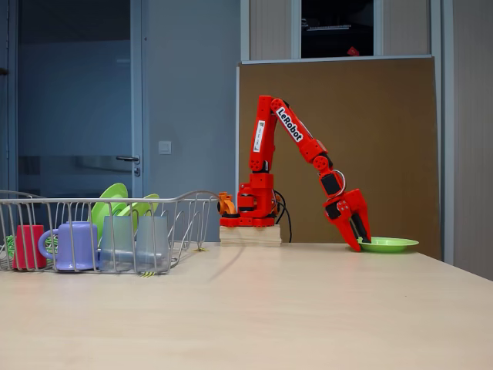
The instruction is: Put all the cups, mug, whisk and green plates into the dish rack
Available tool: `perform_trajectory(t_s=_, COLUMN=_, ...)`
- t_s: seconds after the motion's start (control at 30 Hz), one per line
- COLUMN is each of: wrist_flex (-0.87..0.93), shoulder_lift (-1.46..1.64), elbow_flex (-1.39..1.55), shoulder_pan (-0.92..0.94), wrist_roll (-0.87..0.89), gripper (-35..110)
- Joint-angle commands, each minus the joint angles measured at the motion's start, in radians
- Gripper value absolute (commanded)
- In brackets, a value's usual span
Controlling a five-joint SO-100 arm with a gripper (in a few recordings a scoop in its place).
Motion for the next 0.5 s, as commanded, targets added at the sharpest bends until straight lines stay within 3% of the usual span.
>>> perform_trajectory(t_s=0.0, wrist_flex=0.017, shoulder_lift=0.017, elbow_flex=0.023, shoulder_pan=0.014, wrist_roll=-0.034, gripper=0)
perform_trajectory(t_s=0.23, wrist_flex=0.144, shoulder_lift=0.103, elbow_flex=0.009, shoulder_pan=0.049, wrist_roll=-0.133, gripper=0)
perform_trajectory(t_s=0.47, wrist_flex=0.515, shoulder_lift=0.301, elbow_flex=-0.11, shoulder_pan=0.14, wrist_roll=-0.336, gripper=0)
